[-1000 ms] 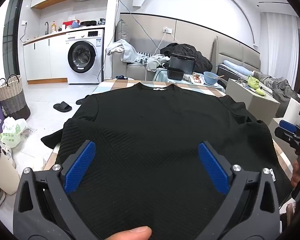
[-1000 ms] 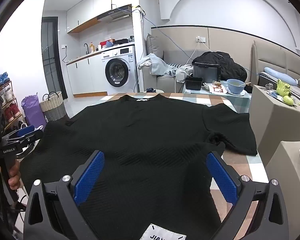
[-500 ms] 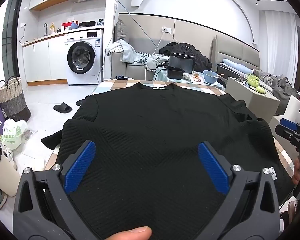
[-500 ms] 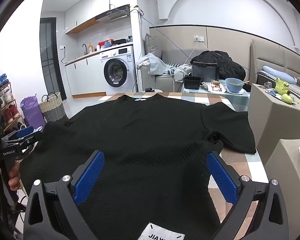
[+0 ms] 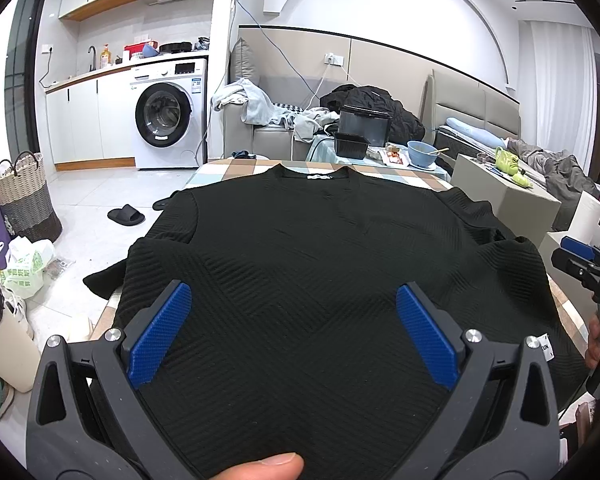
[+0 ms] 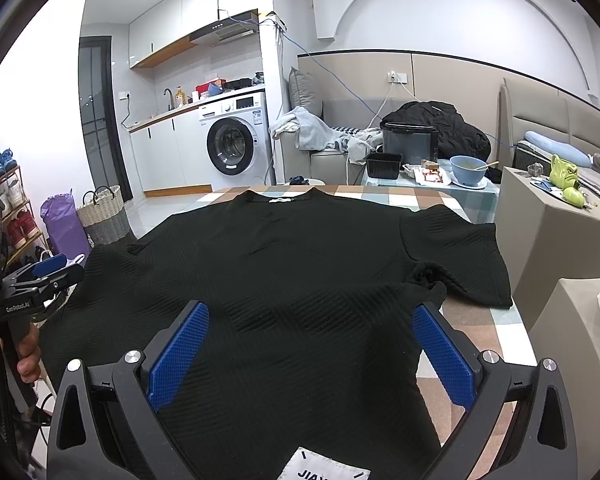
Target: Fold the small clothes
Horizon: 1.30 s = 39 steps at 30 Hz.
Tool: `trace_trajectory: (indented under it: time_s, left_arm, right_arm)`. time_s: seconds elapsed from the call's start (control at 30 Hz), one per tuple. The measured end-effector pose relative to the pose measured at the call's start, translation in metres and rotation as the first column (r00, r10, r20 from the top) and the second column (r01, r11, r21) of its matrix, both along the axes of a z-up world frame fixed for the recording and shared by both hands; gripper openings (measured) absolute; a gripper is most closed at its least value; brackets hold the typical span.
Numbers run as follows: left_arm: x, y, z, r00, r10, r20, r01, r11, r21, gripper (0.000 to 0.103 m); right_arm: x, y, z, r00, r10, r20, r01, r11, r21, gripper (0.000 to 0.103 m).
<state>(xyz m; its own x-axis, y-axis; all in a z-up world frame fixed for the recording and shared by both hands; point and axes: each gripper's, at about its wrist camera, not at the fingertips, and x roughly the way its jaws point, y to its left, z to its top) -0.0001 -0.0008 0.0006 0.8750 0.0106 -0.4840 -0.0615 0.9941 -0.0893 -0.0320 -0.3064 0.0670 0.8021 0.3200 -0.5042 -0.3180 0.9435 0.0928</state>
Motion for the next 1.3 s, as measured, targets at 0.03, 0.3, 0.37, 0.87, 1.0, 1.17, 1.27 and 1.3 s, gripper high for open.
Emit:
trace_trajectory:
  time_s: [0.03, 0.3, 0.37, 0.87, 1.0, 1.17, 1.27, 1.3]
  left_arm:
    - [0.000, 0.000, 0.000, 1.000, 0.000, 0.000, 0.000, 1.000, 0.001, 0.102]
    - [0.001, -0.001, -0.002, 1.000, 0.000, -0.001, 0.000, 1.000, 0.002, 0.102]
    - [0.001, -0.001, -0.002, 1.000, 0.000, -0.001, 0.000, 1.000, 0.001, 0.102]
    - [0.001, -0.004, -0.005, 1.000, 0.000, -0.007, 0.000, 1.000, 0.005, 0.102]
    - [0.002, -0.007, -0.012, 1.000, -0.006, -0.013, 0.006, 1.000, 0.003, 0.102]
    - [0.002, -0.004, -0.016, 1.000, -0.006, -0.019, 0.006, 1.000, -0.012, 0.102]
    - [0.004, 0.001, -0.017, 1.000, 0.000, -0.026, -0.001, 1.000, -0.019, 0.102]
    - [0.006, 0.004, -0.017, 1.000, 0.001, -0.028, -0.002, 1.000, -0.025, 0.102]
  right_arm:
    - [0.000, 0.000, 0.000, 1.000, -0.002, 0.000, 0.002, 1.000, 0.000, 0.103]
    - [0.000, 0.000, 0.000, 1.000, -0.008, -0.004, 0.008, 1.000, 0.007, 0.103]
    - [0.000, 0.000, 0.000, 1.000, -0.008, -0.004, 0.008, 1.000, 0.008, 0.103]
    - [0.001, -0.006, -0.002, 0.999, -0.035, -0.018, 0.035, 0.999, 0.022, 0.103]
    - [0.002, -0.008, -0.003, 0.999, -0.045, -0.027, 0.046, 0.998, 0.032, 0.103]
    - [0.003, -0.007, -0.004, 0.999, -0.044, -0.030, 0.045, 0.999, 0.029, 0.103]
    - [0.004, -0.006, -0.004, 0.999, -0.044, -0.032, 0.045, 0.998, 0.035, 0.103]
    - [0.005, -0.005, -0.004, 0.998, -0.042, -0.036, 0.043, 0.998, 0.037, 0.103]
